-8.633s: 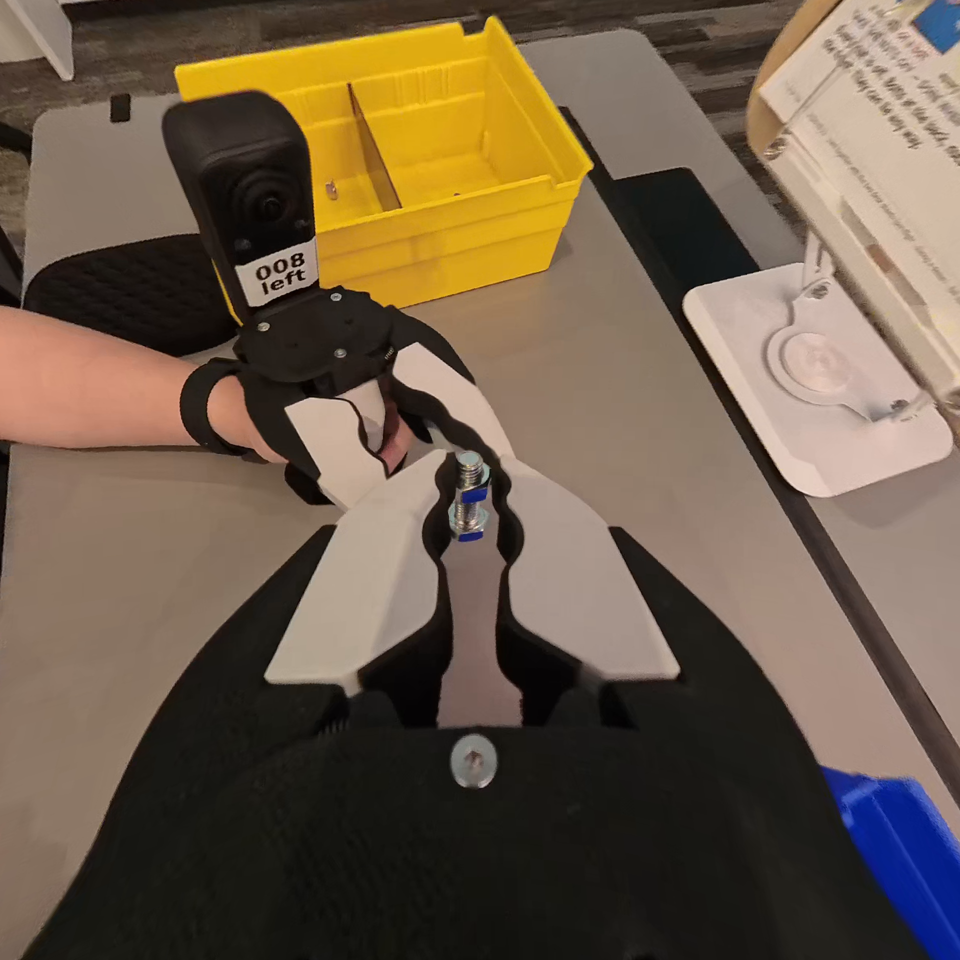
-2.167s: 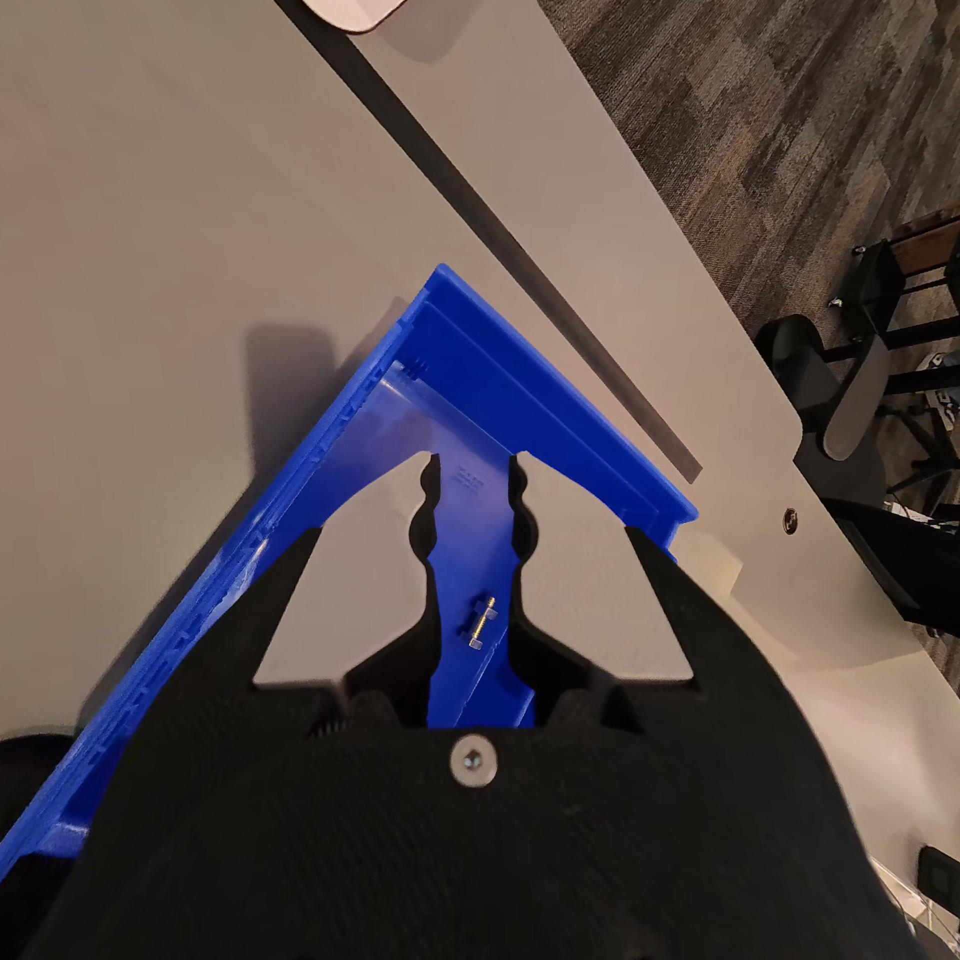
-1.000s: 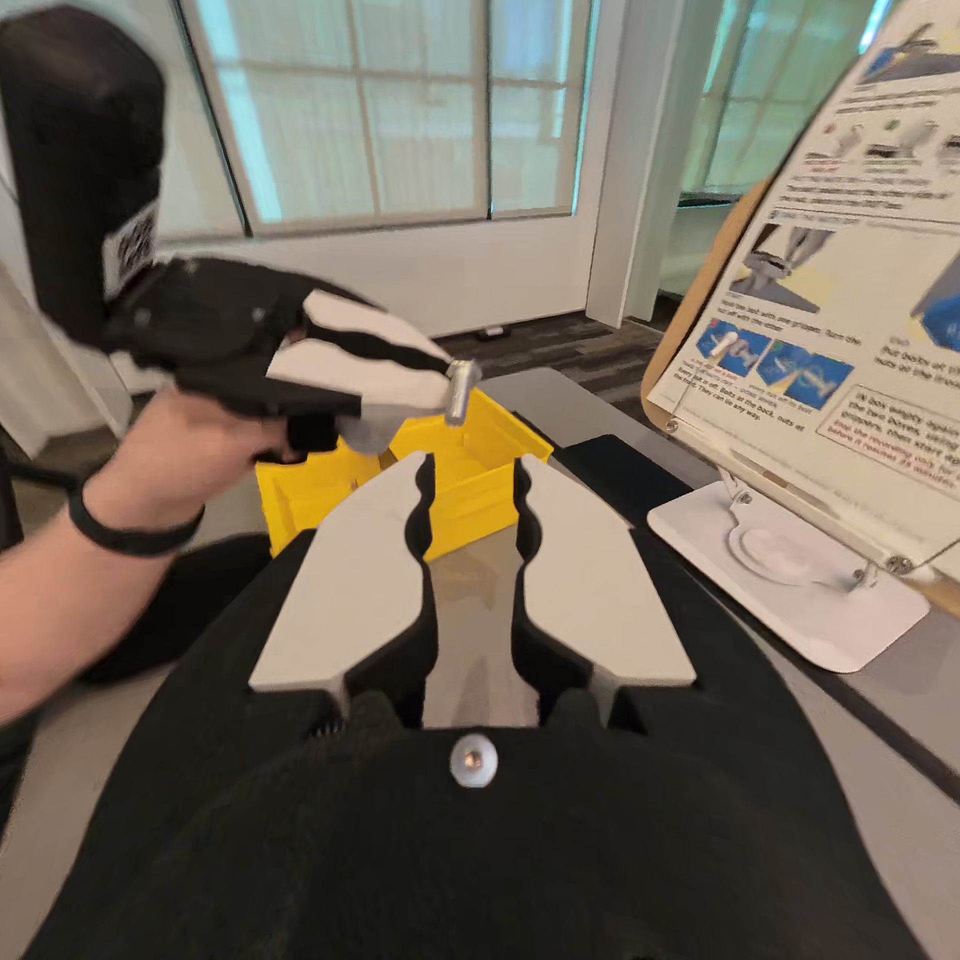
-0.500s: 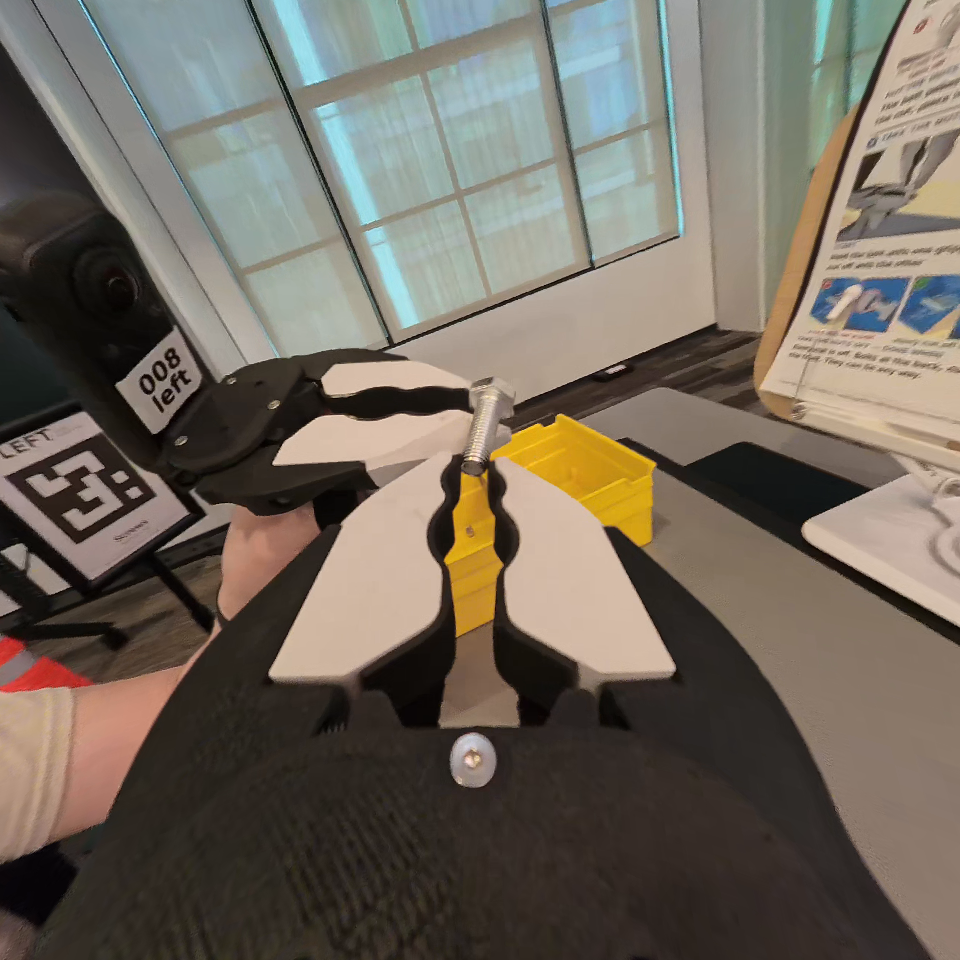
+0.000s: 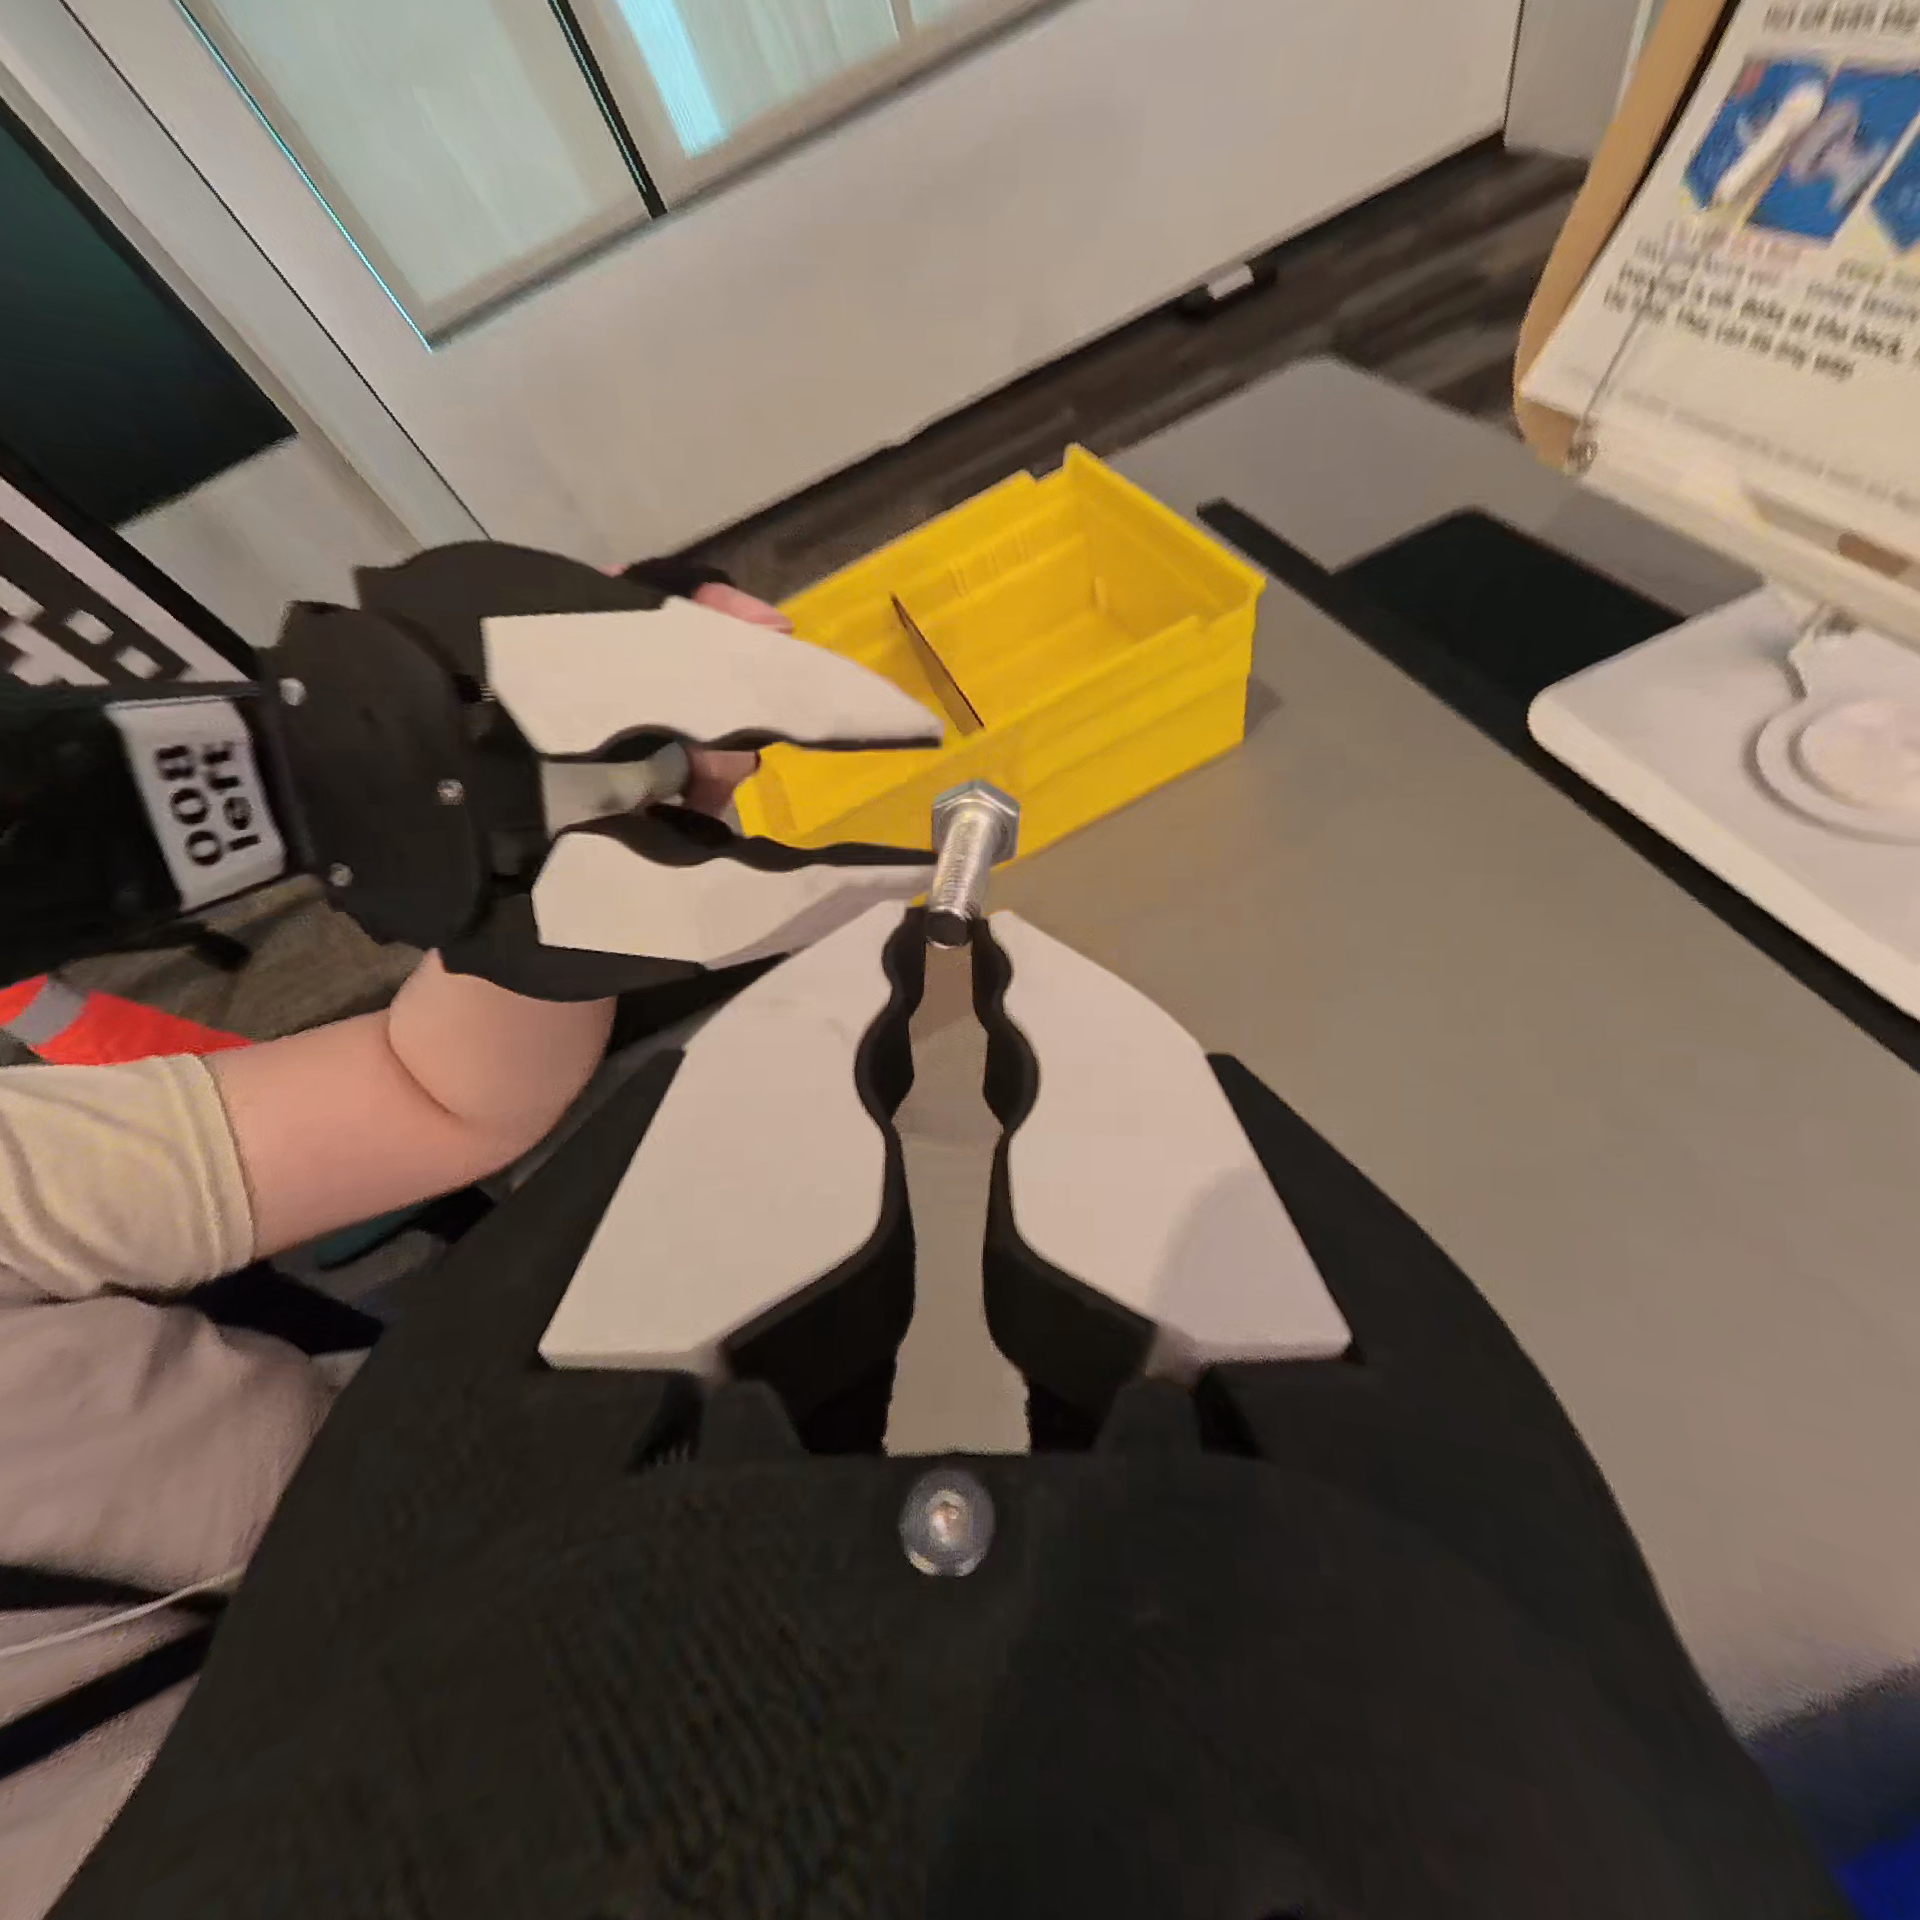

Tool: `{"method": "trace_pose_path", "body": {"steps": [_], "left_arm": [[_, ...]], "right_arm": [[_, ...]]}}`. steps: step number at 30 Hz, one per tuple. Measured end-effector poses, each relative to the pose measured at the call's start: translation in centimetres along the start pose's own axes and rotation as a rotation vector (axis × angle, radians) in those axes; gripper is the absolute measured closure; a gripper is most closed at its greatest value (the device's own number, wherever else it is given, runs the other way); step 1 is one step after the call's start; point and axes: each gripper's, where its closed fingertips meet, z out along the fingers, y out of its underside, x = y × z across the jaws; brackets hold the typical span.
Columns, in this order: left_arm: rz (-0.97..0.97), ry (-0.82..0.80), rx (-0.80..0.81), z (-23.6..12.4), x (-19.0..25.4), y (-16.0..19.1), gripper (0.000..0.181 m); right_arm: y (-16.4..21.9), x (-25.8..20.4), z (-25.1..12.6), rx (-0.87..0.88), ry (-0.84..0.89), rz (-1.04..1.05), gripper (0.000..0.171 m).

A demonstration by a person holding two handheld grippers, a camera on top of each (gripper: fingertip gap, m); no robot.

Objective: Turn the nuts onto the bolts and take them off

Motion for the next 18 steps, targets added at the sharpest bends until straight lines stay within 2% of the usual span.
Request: {"method": "trace_pose_path", "body": {"steps": [1, 7, 11, 18], "left_arm": [[0.013, 0.008, 0.023, 0.1, 0.5, -0.4, 0.164], [0.008, 0.179, -0.024, 0.5, 3.5, 0.6, 0.159], [0.007, 0.23, -0.038, 0.8, 4.5, 1.0, 0.171], [0.012, 0.251, -0.071, 1.2, 5.5, 1.5, 0.172]], "right_arm": [[0.5, 0.1, 0.0, -0.032, 0.016, -0.002, 0.161], [2.1, -0.5, 0.4, -0.147, 0.021, -0.012, 0.162], [3.3, -0.6, 0.7, -0.225, 0.065, -0.05, 0.162], [4.1, -0.2, 0.8, -0.28, 0.112, -0.044, 0.162]]}}
